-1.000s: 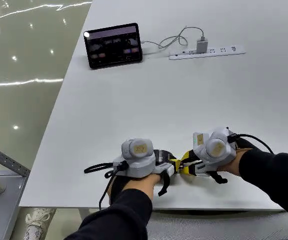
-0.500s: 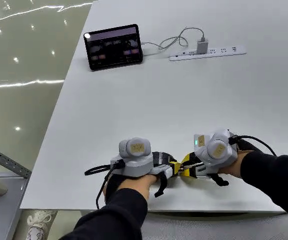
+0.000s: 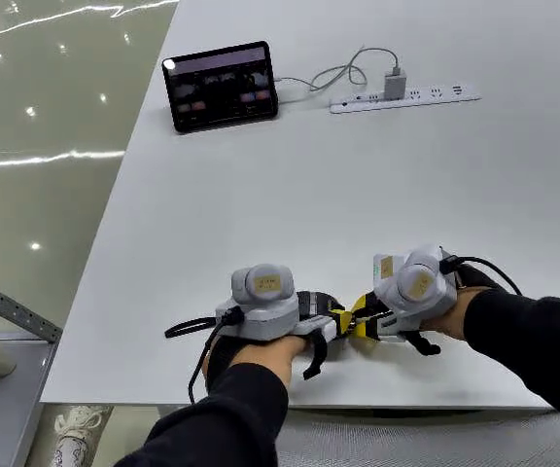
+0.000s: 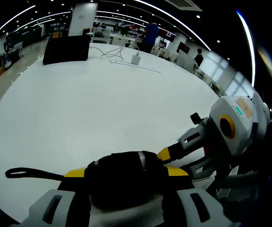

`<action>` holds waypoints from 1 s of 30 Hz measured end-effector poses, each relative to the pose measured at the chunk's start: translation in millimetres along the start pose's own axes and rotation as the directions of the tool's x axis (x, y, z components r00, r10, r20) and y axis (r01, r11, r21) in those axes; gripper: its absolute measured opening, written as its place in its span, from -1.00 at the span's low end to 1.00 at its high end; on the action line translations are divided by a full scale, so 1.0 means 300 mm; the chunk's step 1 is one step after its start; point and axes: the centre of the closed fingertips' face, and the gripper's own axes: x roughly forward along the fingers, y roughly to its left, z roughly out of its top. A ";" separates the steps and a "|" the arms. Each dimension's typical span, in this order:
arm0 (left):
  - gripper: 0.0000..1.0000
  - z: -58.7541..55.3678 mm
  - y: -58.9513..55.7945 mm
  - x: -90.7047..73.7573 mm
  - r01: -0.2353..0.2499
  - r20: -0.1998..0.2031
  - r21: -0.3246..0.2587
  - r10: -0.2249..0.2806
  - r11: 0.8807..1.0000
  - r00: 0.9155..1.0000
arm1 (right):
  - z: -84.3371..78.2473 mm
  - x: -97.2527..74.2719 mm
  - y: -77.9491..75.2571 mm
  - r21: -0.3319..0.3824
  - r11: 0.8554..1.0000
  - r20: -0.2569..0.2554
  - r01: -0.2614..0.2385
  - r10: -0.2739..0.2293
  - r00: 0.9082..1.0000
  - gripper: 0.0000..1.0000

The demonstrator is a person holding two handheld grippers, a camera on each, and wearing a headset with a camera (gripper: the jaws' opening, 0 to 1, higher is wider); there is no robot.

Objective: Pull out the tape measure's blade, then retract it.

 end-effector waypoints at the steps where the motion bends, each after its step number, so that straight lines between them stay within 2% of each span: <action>1: 0.13 0.000 0.000 0.000 -0.001 0.001 0.002 0.001 1.000 1.000 | -0.001 0.000 -0.004 -0.037 0.999 -0.013 0.000 -0.001 1.000 -0.85; 9: 0.15 0.001 0.001 -0.001 -0.004 0.005 -0.001 0.004 1.000 1.000 | -0.007 -0.006 -0.006 -0.016 1.000 0.014 -0.010 0.010 1.000 -0.81; 16: 0.18 0.001 -0.001 -0.002 -0.009 0.019 -0.003 0.010 1.000 1.000 | -0.006 -0.005 -0.003 -0.031 0.999 0.002 -0.016 0.016 1.000 -0.79; 25: 0.20 0.001 -0.003 -0.001 -0.009 0.021 0.025 0.008 1.000 1.000 | -0.007 -0.003 -0.001 -0.039 0.999 0.004 0.010 -0.010 1.000 -0.75; 27: 0.21 -0.004 -0.005 0.001 -0.009 0.023 0.050 0.008 0.999 1.000 | -0.003 -0.009 -0.016 -0.078 0.996 0.011 0.047 -0.046 0.999 -0.69; 30: 0.21 -0.005 -0.003 0.002 -0.003 0.016 0.053 0.003 0.999 1.000 | -0.007 -0.022 -0.019 -0.035 0.998 0.015 0.051 -0.050 0.999 -0.63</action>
